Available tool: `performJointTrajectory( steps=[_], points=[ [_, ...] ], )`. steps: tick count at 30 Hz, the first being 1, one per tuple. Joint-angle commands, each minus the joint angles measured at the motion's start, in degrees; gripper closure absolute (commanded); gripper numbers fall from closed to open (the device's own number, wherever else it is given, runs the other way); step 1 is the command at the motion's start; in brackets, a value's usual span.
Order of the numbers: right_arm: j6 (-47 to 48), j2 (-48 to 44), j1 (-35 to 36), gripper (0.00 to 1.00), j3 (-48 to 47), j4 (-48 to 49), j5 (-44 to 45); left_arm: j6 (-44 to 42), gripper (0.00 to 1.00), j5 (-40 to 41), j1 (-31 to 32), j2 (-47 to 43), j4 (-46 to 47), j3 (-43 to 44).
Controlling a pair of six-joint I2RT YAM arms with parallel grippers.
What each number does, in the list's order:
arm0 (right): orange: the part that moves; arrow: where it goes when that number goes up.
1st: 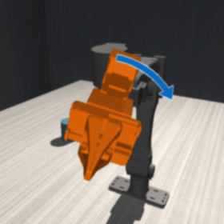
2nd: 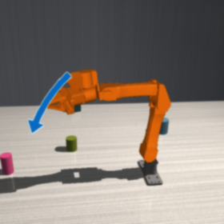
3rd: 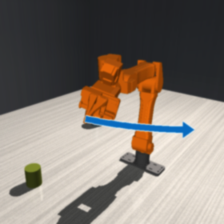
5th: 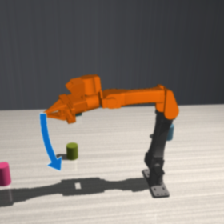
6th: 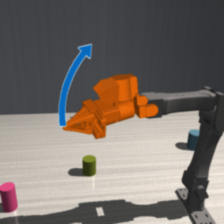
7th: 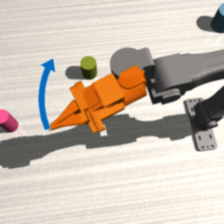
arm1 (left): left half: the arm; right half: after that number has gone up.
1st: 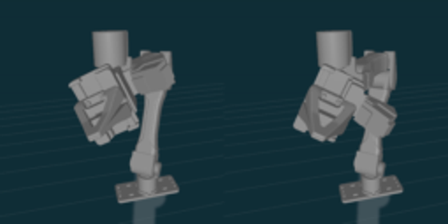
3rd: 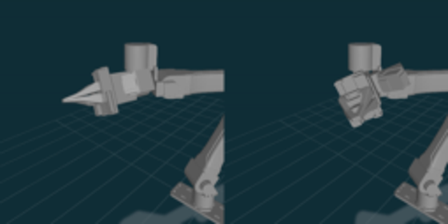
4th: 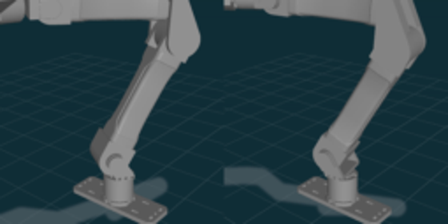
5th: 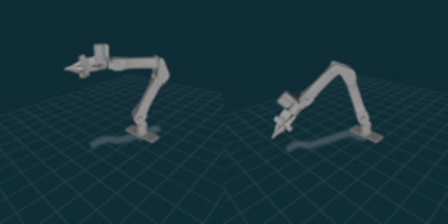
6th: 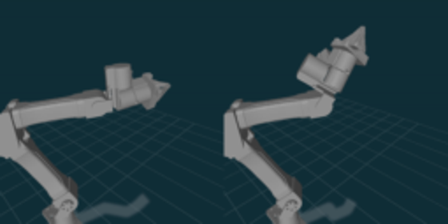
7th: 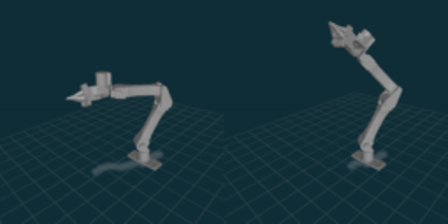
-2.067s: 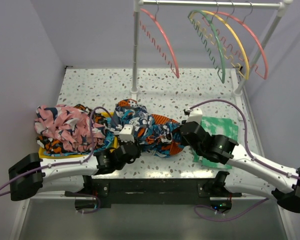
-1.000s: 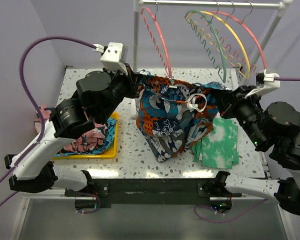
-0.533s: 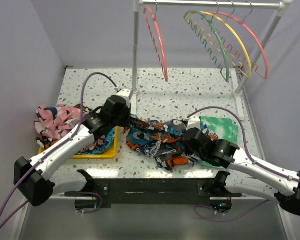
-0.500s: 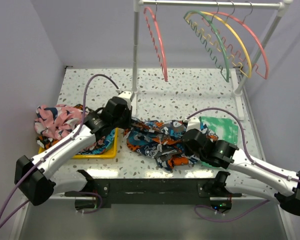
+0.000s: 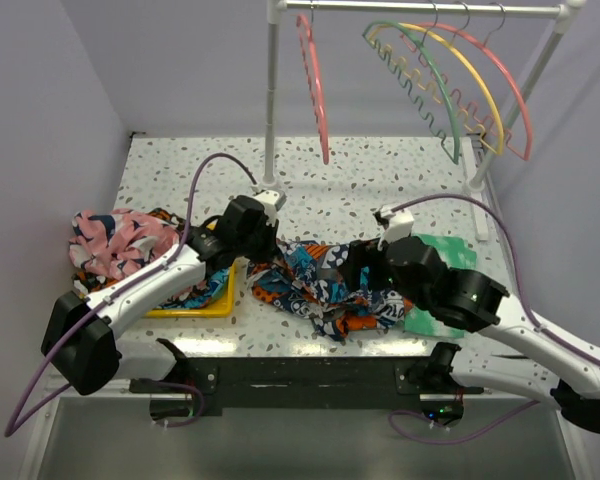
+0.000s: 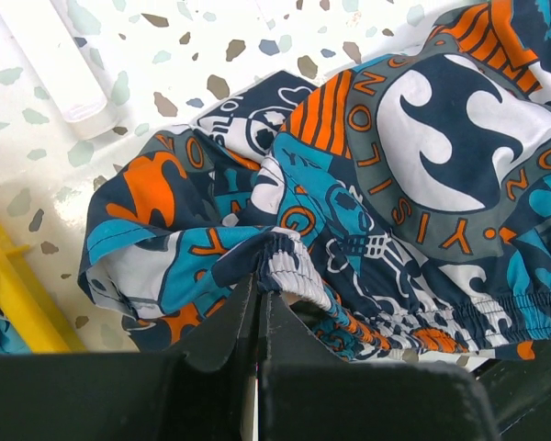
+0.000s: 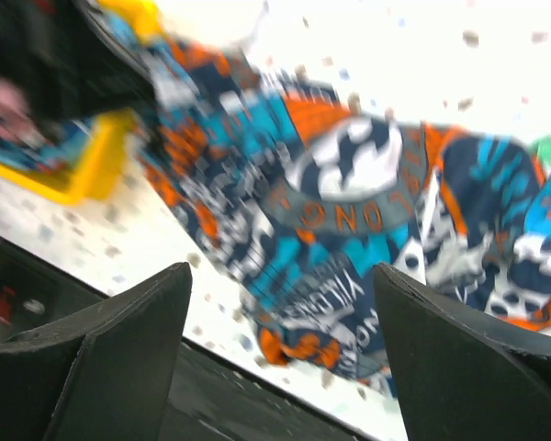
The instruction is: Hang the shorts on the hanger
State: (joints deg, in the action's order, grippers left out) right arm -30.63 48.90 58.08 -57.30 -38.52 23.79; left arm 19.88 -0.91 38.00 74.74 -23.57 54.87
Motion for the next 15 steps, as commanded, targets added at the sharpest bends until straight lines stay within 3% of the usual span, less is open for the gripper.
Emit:
performJointTrajectory(
  steps=[1,12,15],
  points=[
    [4.0,-0.9,-0.1,0.17,-5.7,4.1,3.7,-1.9,1.0,-1.5,-0.2,-1.0,3.3,-0.8],
    [16.5,20.2,-0.8,0.16,-34.6,7.1,14.0,-2.6,1.0,-0.1,-0.2,-3.1,4.1,-2.8],
    [18.9,25.7,-2.6,0.16,-40.4,10.6,12.3,-2.7,1.0,-0.3,-0.3,-3.5,4.1,-3.2]
  ],
)
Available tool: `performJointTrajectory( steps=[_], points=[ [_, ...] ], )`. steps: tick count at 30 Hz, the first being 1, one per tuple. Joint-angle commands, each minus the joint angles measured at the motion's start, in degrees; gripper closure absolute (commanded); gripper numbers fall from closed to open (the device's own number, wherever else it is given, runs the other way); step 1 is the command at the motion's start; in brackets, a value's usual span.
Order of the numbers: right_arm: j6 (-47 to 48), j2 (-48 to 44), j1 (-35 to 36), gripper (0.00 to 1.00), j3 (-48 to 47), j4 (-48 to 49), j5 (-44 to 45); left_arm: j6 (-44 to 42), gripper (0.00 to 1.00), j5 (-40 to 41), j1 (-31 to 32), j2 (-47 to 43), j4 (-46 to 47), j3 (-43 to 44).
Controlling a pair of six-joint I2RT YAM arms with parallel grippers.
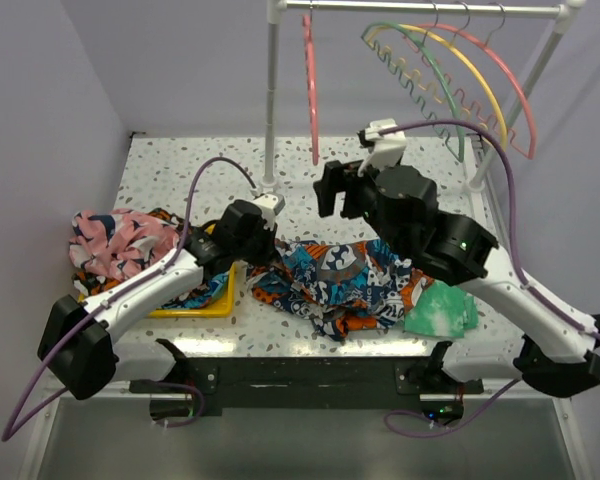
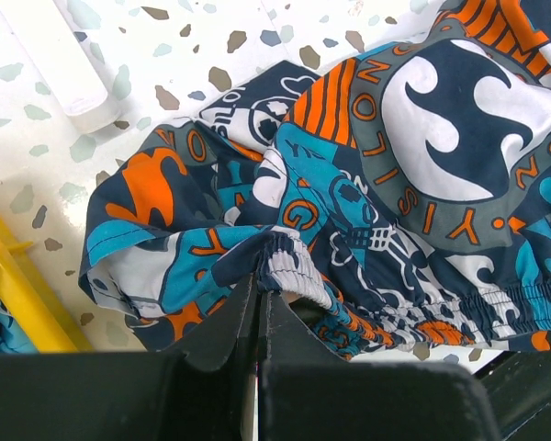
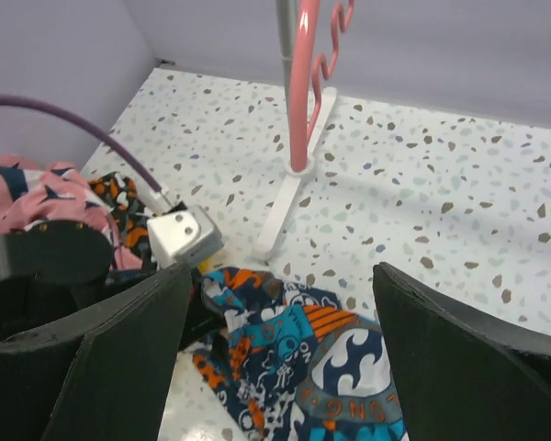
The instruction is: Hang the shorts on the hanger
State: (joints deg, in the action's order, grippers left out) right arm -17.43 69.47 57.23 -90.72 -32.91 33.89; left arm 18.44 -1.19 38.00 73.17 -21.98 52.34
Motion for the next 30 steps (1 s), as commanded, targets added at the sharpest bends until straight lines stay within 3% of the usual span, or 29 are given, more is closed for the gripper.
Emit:
performJointTrajectory(
  steps=[1,15,27,30],
  points=[
    [6.2,6.3,-2.9,0.16,-8.1,5.9,1.1,-1.3,1.0,0.1,-0.2,-2.1,2.6,-0.8],
    [10.0,29.5,-10.7,0.2,-31.0,6.5,3.2,-1.4,1.0,0.1,-0.3,-3.9,3.2,-1.8],
    [11.5,27.7,-13.9,0.55,-27.5,6.8,-1.2,-1.6,1.0,-0.7,-0.3,-4.7,3.3,-2.0],
    [11.5,28.5,-15.5,0.58,-28.1,5.6,-4.1,-1.6,1.0,-0.7,-0.2,-4.9,3.3,-2.0]
  ],
)
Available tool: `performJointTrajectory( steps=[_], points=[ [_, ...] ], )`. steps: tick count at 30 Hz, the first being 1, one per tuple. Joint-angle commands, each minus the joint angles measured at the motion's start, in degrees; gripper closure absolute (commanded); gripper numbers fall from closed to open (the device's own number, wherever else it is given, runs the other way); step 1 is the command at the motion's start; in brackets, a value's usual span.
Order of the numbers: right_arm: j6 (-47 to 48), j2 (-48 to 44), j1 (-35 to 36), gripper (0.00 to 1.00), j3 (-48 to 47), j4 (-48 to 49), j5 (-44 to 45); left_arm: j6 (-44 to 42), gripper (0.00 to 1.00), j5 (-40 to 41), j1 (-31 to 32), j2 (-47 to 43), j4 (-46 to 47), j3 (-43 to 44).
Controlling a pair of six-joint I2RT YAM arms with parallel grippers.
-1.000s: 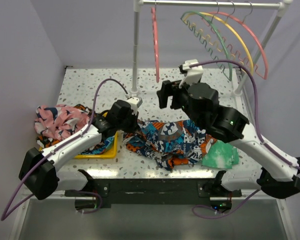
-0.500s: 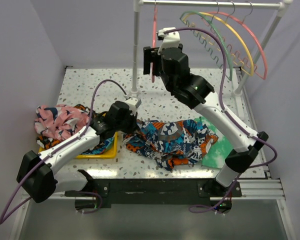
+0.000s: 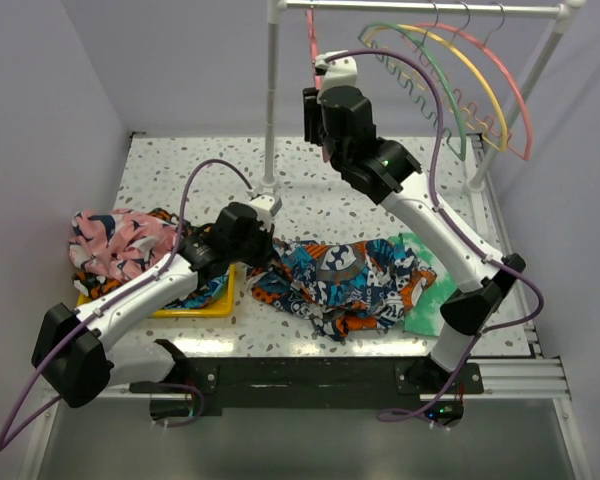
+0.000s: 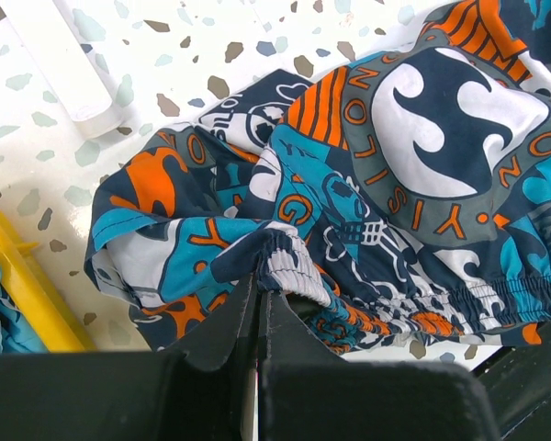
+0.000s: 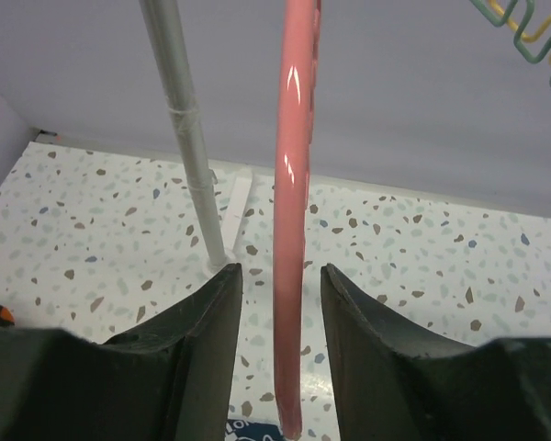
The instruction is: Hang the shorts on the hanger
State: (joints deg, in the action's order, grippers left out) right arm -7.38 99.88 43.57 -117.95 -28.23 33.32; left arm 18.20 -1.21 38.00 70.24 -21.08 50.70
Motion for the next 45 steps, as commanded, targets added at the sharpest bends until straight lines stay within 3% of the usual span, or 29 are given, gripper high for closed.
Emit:
performJointTrajectory(
  steps=[1,10,20,27,31,34,45],
  points=[
    [1.1,-1.4,-2.5,0.6,-2.0,-0.1,-6.3,-1.4,1.0,-0.6,-0.2,-1.9,2.4,-0.3],
    [1.5,3.9,-6.1,0.6,-10.7,-4.9,-13.4,-1.4,1.0,-0.7,-0.3,-1.8,2.5,-0.5],
    [2.4,6.0,-7.8,0.62,-12.9,-7.2,-15.9,-1.3,1.0,-0.7,-0.2,-1.8,2.5,-0.6],
    [3.5,6.6,-8.4,0.69,-13.8,-7.8,-15.9,-1.3,1.0,-0.8,-0.2,-1.8,2.5,-0.6],
    [3.9,6.9,-8.7,0.82,-14.7,-8.8,-15.3,-1.2,1.0,-0.8,-0.2,-1.7,2.5,-0.6],
    [4.2,6.6,-8.8,0.99,-14.5,-8.2,-15.0,-1.3,1.0,-0.8,-0.2,-1.7,2.5,-0.6],
    [4.7,2.4,-8.8,1.0,-11.3,0.8,-13.5,-1.3,1.0,-0.9,-0.2,-1.4,2.5,-0.6]
  ],
)
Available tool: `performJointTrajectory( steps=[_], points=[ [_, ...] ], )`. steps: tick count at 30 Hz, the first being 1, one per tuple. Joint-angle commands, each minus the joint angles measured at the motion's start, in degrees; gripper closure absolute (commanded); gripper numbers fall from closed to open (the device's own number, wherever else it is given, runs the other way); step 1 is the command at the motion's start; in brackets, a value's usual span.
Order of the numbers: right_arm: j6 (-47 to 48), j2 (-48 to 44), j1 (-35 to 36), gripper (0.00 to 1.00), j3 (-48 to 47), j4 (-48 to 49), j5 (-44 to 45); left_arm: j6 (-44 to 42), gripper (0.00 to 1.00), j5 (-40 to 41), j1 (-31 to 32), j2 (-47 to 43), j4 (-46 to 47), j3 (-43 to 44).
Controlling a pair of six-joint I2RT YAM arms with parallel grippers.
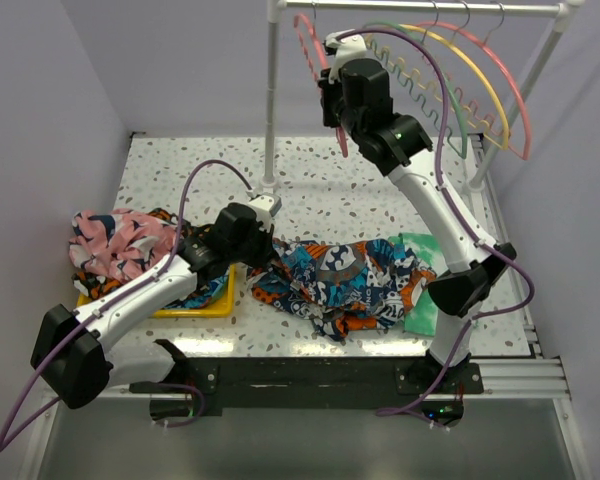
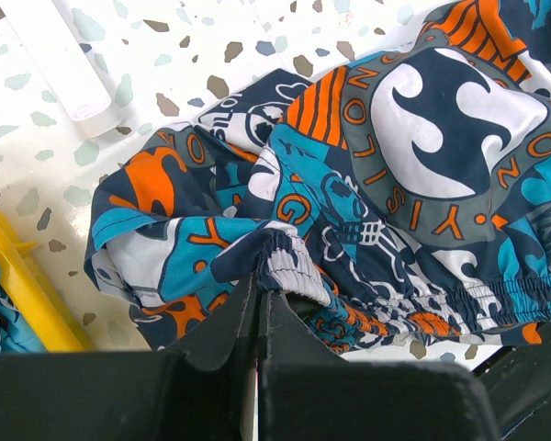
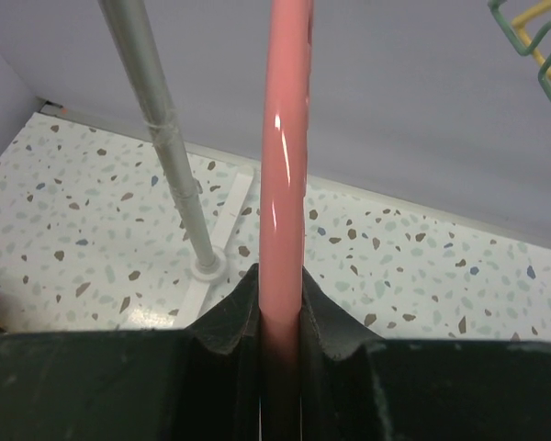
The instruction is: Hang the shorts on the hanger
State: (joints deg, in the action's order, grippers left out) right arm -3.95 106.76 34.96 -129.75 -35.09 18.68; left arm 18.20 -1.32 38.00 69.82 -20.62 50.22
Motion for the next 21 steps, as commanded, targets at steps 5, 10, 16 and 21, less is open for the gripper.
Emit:
performJointTrajectory(
  steps=[5,10,16,21],
  points=[
    [1.4,-6.4,-0.2,1.0,2.1,10.6,2.9,-1.3,1.0,-0.9,-0.2,-0.9,2.1,-0.2],
    [1.3,-8.8,-0.2,1.0,5.6,13.5,3.3,-1.3,1.0,-0.9,-0.3,-0.7,2.1,-0.2],
    [0.8,-10.3,-0.2,1.0,7.4,13.4,3.5,-1.2,1.0,-1.0,-0.2,-0.7,2.1,-0.2],
    [-0.9,-14.4,-0.2,1.0,13.5,14.4,3.1,-1.1,1.0,-0.9,-0.3,-0.5,2.2,-0.2]
  ],
)
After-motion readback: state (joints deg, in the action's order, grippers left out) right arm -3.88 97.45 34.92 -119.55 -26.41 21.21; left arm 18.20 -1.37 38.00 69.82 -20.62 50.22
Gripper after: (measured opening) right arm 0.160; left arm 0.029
